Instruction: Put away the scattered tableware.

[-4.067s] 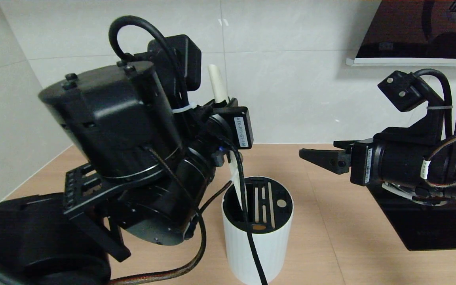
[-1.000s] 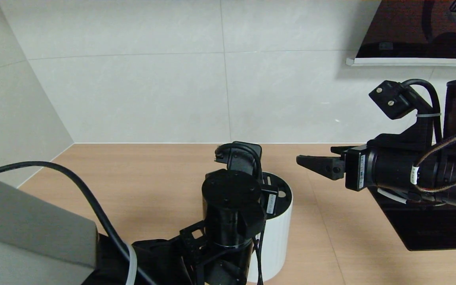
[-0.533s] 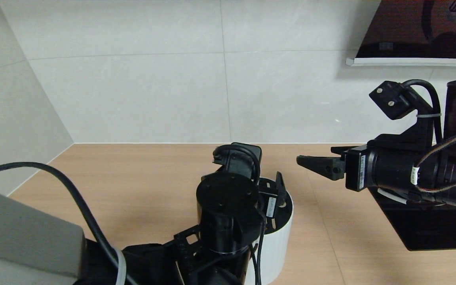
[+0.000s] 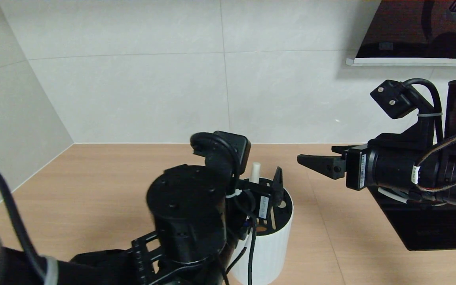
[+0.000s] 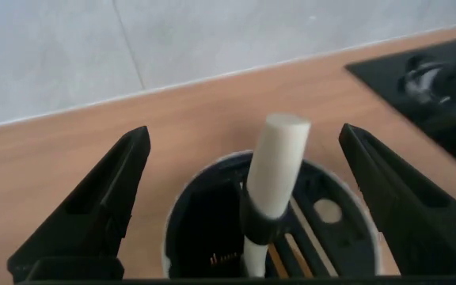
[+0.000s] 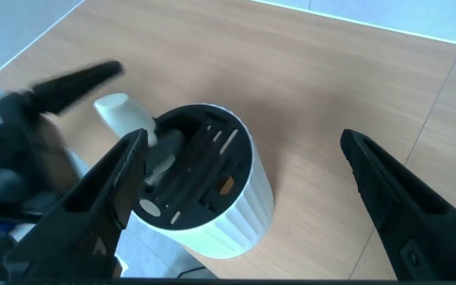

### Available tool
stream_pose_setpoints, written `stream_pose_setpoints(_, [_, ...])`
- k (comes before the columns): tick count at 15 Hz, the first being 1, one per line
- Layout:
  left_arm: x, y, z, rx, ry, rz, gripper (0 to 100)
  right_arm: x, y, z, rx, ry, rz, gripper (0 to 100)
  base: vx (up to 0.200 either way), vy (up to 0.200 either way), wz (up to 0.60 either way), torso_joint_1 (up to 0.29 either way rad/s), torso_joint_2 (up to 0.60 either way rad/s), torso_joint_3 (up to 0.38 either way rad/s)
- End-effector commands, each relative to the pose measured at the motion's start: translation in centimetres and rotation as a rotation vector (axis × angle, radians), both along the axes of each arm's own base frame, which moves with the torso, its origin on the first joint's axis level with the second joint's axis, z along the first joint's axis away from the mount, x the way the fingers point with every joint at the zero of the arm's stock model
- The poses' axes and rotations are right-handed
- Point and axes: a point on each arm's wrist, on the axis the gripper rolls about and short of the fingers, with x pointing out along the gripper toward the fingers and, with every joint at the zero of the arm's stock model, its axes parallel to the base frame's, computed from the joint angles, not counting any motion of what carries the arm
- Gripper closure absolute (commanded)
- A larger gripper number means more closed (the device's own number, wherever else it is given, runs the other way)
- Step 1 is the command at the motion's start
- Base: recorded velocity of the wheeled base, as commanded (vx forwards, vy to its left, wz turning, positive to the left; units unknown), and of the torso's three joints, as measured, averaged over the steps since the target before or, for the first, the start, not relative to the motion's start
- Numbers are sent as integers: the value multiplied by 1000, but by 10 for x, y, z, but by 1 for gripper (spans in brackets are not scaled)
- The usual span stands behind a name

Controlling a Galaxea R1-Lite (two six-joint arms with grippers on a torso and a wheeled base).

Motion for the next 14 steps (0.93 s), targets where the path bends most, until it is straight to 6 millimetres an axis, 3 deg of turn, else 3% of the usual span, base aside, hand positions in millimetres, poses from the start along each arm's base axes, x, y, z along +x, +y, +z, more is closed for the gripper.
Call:
stream_pose_setpoints(1, [-20,29,39,-101,-68,-68,0,-1,-1,1,4,-6,-2,0,0,0,0,0,0,0])
stream_pose_setpoints(4, [-48,74,68,-181,-140,-202,0,-6,-6,10,16,-43,-9,0,0,0,0,0,0,0])
stream_pose_setpoints(6, [-46,100,81,-223,-185,-137,0,-11,-20,15,24,-68,-49,0,0,0,0,0,0,0])
stream_pose_setpoints(7, [-45,124,94,-260,-237,-72,0,-18,-33,22,26,-110,-80,0,0,0,0,0,0,0])
stream_pose_setpoints(9, [-57,154,107,-295,-292,-7,0,-30,-57,25,23,-149,-143,0,0,0,0,0,0,0])
stream_pose_setpoints(11, [-73,188,104,-272,-299,93,0,-50,-85,27,26,-201,-223,0,0,0,0,0,0,0])
stream_pose_setpoints(12, [-92,214,99,-251,-298,171,0,-65,-105,26,4,-248,-297,0,0,0,0,0,0,0])
stream_pose_setpoints(14, [-126,243,94,-225,-301,256,0,-95,-125,22,20,-307,-368,0,0,0,0,0,0,0])
